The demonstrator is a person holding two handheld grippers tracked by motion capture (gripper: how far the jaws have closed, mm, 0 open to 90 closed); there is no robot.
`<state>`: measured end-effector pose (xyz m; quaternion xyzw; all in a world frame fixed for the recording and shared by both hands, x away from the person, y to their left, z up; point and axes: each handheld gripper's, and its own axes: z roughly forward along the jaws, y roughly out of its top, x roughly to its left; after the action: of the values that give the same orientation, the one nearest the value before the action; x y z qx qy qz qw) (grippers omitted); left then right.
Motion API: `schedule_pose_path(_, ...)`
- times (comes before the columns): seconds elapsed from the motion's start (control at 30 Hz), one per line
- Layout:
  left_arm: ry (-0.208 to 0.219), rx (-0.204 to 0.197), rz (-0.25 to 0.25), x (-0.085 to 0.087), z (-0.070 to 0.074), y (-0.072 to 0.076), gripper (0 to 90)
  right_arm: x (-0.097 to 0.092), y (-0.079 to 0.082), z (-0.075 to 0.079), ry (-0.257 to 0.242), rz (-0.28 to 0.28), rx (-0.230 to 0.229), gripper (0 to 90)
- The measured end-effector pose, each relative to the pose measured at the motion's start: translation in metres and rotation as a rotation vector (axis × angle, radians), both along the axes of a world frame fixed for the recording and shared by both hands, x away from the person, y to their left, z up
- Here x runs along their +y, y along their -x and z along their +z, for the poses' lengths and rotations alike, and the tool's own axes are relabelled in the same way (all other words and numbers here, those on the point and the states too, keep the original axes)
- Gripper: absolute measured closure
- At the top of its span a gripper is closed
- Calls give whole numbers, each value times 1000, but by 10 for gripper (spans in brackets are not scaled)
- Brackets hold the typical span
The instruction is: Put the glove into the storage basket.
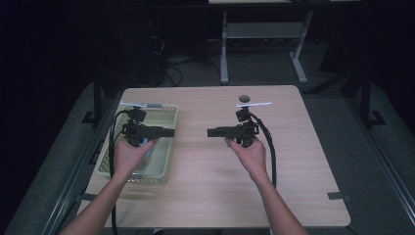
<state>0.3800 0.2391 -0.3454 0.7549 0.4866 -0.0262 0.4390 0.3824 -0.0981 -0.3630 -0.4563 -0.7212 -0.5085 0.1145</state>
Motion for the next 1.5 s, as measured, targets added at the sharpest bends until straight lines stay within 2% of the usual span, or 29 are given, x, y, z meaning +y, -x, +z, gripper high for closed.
schedule_pose_path(0.63, 0, -14, -42, -22, -1, 2, 257, -35, 7, -2, -11, -46, 6, 370)
schedule_pose_path(1.5, 8, -30, -106, -53, -3, 7, 217, -71, 16, -5, -19, -89, 11, 336)
